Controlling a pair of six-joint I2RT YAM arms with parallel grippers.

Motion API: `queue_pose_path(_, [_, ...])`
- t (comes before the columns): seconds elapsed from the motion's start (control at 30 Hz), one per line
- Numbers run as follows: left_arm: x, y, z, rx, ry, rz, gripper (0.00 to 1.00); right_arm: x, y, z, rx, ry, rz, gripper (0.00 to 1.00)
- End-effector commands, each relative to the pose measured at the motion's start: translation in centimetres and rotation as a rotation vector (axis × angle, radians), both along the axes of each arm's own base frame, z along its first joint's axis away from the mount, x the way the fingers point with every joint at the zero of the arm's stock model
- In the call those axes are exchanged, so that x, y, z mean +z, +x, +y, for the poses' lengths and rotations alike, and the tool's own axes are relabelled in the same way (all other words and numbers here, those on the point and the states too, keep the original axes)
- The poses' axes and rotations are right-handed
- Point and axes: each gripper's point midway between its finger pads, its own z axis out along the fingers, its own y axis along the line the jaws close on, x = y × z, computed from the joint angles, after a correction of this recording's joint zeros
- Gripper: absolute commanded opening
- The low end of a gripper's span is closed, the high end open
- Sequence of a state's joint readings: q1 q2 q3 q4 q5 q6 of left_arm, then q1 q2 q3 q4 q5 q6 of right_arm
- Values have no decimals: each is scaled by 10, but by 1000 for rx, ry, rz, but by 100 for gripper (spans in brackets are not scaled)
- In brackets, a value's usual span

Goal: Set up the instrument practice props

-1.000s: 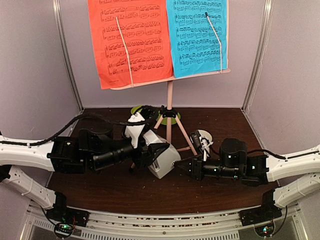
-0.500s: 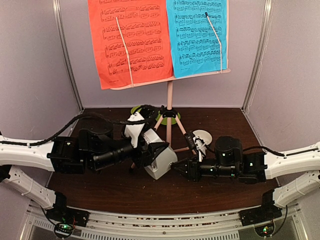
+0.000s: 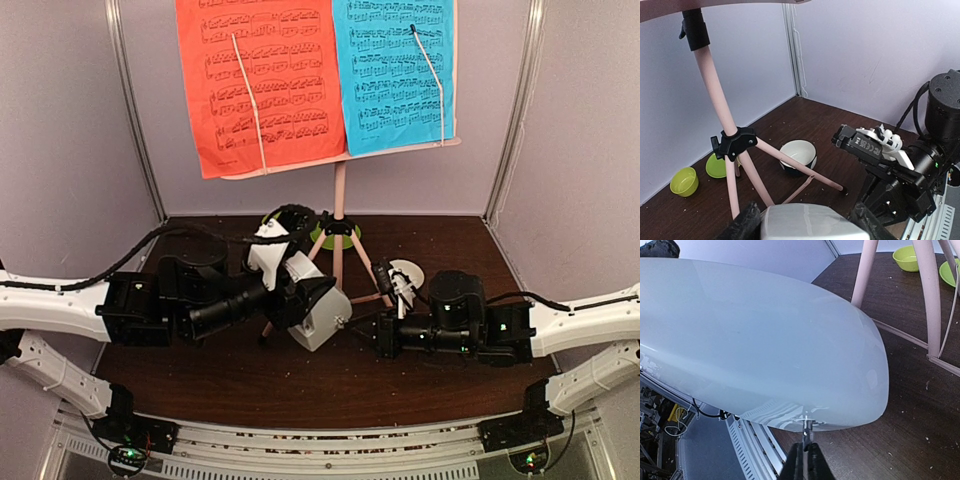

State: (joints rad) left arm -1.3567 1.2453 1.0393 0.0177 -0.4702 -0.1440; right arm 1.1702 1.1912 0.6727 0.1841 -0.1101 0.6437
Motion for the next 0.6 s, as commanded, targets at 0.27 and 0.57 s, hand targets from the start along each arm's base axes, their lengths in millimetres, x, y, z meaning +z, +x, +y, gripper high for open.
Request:
queue_pose_path(0.27, [69, -1, -2, -3, -233, -49, 0, 27, 3, 16, 1, 89, -10, 16])
queue_pose_path(0.57, [69, -1, 1, -2, -235, -49, 0, 12, 18, 4, -108, 49, 64, 24])
